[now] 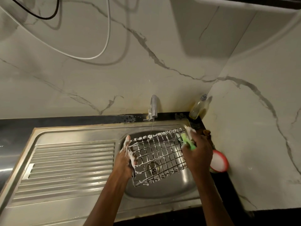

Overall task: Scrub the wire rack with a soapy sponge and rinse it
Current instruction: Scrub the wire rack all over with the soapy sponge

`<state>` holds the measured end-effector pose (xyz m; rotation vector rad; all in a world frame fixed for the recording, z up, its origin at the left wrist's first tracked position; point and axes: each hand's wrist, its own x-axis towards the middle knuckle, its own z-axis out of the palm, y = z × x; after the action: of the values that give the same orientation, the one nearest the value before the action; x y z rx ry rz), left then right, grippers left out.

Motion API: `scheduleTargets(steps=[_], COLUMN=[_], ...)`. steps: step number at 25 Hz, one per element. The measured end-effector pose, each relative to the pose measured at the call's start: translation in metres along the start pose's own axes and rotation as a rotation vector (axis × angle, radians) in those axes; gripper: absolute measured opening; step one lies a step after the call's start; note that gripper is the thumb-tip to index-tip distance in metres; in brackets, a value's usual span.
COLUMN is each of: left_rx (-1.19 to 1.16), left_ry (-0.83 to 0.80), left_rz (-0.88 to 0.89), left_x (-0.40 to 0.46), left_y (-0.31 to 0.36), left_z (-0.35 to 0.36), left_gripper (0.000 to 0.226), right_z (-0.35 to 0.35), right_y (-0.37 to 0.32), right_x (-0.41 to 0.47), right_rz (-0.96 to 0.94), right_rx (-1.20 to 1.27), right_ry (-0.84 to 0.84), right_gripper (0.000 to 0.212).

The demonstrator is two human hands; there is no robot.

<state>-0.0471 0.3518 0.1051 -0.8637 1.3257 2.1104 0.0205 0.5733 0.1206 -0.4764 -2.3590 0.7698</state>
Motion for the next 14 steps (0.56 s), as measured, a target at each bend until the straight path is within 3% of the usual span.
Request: scheduleTargets(steps=[2, 3, 6, 8, 11, 14], left_rx=[0.003, 0.023, 0.029, 0.011, 0.030, -0.025], left_ry=[-0.011, -0.010, -0.026, -0.016, -0.026, -0.012], left_rz=[-0.011, 0.023, 0.120, 0.110, 0.084, 0.136], left_x=[0.001, 0.005, -0.003, -0.009, -0.009, -0.007], left_y=[0.001, -0.001, -0.007, -0.003, -0.001, 0.001], left_z=[-0.002, -0.005, -0.007, 0.003, 0.004, -0.006], left_gripper=[0.066, 0.065, 0.059, 0.056, 0.051, 0.040], right_z=[-0.016, -0.022, -0.018, -0.001, 0.019, 0.013], right_y=[0.000, 0.002, -0.004, -0.017, -0.025, -0.006], right_x=[0.011, 0.016, 0.024, 0.013, -0.021, -0.022], right_rz=[0.090, 0.103, 0.024, 0.008, -0.134, -0.320], right_rx=[-0.028, -0.105, -0.287, -0.210, -0.019, -0.158], right_ry=[-0.055, -0.062, -0.064, -0.077, -0.109, -0.076], right_gripper=[0.071, 0.071, 0.043, 0.030, 0.027, 0.027])
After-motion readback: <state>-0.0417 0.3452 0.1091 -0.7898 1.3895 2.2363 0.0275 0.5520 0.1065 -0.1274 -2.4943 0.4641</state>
